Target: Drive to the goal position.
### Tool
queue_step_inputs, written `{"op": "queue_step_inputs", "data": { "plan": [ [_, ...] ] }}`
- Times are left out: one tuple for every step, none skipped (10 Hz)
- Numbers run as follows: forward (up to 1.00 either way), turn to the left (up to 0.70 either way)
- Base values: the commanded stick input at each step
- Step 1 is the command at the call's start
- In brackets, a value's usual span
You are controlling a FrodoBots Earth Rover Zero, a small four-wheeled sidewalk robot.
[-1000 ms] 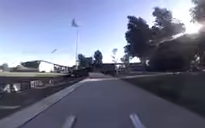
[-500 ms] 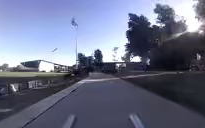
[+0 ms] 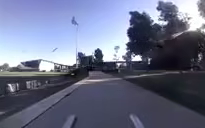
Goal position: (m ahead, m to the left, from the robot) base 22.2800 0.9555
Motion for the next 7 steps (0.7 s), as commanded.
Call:
{"op": "queue_step_inputs", "data": {
  "plan": [
    [1.0, 0.0],
    [1.0, 0.0],
    [1.0, 0.0],
    [1.0, 0.0],
    [1.0, 0.0],
    [1.0, 0.0],
    [1.0, 0.0]
  ]
}}
